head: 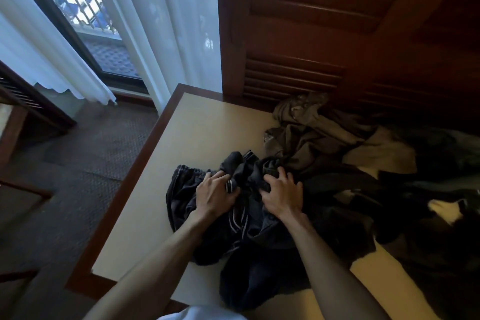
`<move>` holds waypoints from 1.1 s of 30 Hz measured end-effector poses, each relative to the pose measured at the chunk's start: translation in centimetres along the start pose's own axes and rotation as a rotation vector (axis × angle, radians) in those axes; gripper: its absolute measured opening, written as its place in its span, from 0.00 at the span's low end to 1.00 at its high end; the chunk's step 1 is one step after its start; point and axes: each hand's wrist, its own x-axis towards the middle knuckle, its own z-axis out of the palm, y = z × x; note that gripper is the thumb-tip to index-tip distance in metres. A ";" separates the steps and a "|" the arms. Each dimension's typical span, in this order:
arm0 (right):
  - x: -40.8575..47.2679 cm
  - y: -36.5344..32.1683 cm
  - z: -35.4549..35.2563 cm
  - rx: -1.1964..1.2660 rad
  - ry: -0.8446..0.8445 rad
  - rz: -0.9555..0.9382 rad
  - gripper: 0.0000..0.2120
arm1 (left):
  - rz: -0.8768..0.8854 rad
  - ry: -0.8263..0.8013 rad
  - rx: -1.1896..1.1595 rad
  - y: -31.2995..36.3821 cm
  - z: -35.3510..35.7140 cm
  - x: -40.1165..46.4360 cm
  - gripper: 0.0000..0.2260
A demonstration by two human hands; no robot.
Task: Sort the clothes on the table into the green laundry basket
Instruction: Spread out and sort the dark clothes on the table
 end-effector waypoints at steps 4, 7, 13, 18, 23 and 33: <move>-2.4 1.3 -2.5 0.279 0.072 0.048 0.17 | -0.004 0.128 -0.187 2.1 -3.4 -1.6 0.14; -5.9 2.8 -5.0 0.466 0.178 0.044 0.17 | 0.028 0.182 -0.326 4.2 -6.7 -3.4 0.16; -12.9 5.9 -11.5 0.814 0.452 0.085 0.17 | 0.198 0.235 -0.442 6.4 -13.1 -4.9 0.16; -20.3 5.1 -15.1 0.900 0.713 0.092 0.17 | 0.429 0.311 -0.440 9.4 -18.0 -6.4 0.13; -28.7 2.5 -17.3 0.838 0.909 0.225 0.14 | 0.653 0.299 -0.481 11.5 -21.7 -7.8 0.14; -43.7 1.9 -16.5 0.340 1.156 0.580 0.17 | 1.061 0.124 -0.597 21.6 -20.3 -17.7 0.12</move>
